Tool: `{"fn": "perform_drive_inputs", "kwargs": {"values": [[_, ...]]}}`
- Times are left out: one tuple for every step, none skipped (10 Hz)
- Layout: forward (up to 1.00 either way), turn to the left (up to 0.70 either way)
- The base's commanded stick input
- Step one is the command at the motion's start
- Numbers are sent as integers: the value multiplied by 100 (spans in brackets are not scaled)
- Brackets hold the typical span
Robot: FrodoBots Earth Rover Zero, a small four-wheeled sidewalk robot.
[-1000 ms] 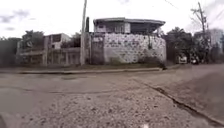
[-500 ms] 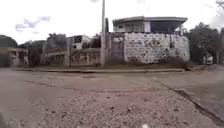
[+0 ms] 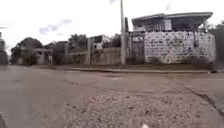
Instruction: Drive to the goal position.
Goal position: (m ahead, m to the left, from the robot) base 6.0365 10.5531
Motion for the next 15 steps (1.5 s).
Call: {"fn": "perform_drive_inputs", "kwargs": {"values": [[0,70],[0,70],[0,70],[0,70],[0,70],[0,70],[0,70],[0,70],[0,70],[6,17],[5,11],[6,12],[7,14],[15,28],[66,2]]}}
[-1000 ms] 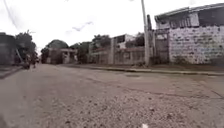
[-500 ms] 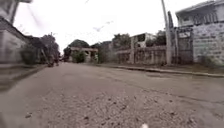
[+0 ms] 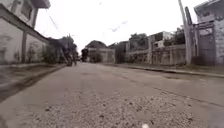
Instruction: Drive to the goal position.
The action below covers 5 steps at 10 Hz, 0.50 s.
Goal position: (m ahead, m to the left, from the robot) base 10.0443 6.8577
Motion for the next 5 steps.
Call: {"fn": "perform_drive_inputs", "kwargs": {"values": [[70,0],[70,0],[70,0],[70,0],[70,0]]}}
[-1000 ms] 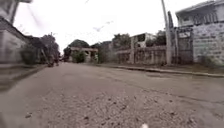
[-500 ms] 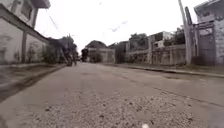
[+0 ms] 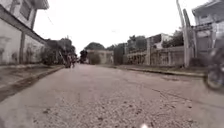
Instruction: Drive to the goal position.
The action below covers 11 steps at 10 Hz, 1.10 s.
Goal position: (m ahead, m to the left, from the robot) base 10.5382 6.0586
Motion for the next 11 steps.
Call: {"fn": "perform_drive_inputs", "kwargs": {"values": [[70,0],[70,0],[70,1],[70,7],[70,25],[70,35],[70,35],[70,35],[70,35],[70,15],[70,0]]}}
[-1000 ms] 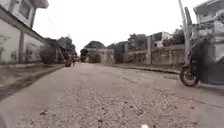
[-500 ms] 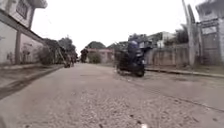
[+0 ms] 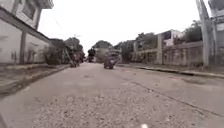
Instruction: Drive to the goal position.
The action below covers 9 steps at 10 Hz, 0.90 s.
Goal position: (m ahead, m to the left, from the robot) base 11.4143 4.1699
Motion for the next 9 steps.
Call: {"fn": "perform_drive_inputs", "kwargs": {"values": [[70,0],[70,0],[70,0],[70,0],[77,0],[85,-7],[85,-26],[85,-19],[85,0]]}}
